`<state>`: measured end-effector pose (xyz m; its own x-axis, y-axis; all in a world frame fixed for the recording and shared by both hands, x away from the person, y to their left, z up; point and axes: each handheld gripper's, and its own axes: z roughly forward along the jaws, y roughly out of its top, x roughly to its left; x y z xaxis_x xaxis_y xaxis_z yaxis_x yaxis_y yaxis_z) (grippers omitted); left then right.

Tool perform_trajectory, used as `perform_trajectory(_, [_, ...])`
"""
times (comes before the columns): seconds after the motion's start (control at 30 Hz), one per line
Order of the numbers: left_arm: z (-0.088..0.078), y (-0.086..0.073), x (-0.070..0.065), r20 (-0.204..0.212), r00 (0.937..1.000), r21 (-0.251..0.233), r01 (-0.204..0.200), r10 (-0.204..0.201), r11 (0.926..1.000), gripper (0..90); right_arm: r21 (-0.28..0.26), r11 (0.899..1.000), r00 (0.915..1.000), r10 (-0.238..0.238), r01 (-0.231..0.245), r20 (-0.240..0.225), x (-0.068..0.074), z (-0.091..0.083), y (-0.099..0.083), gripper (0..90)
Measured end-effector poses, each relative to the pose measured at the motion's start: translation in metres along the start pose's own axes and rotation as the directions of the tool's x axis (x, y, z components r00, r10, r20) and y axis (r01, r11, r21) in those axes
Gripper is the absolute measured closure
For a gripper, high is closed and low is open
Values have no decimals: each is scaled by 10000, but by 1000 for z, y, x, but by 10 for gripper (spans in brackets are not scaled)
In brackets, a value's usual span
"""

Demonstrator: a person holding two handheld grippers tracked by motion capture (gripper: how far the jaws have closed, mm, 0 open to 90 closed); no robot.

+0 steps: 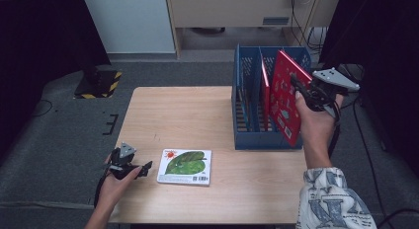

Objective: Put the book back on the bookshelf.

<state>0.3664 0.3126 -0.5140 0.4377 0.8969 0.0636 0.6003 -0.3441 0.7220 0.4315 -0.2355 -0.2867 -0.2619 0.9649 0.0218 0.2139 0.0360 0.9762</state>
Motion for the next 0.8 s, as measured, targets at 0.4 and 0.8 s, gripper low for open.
perform_trajectory(0.4, [-2, 0, 2, -48, 9998, -85, 184, -185, 9998, 34, 51, 9999, 9996, -153, 152, 229, -2, 37, 11, 797])
perform_trajectory(0.8, [-2, 0, 1, -94, 9999, -46, 97, -97, 9999, 35, -105, 9999, 9986, -33, 38, 526, -6, 62, 11, 797])
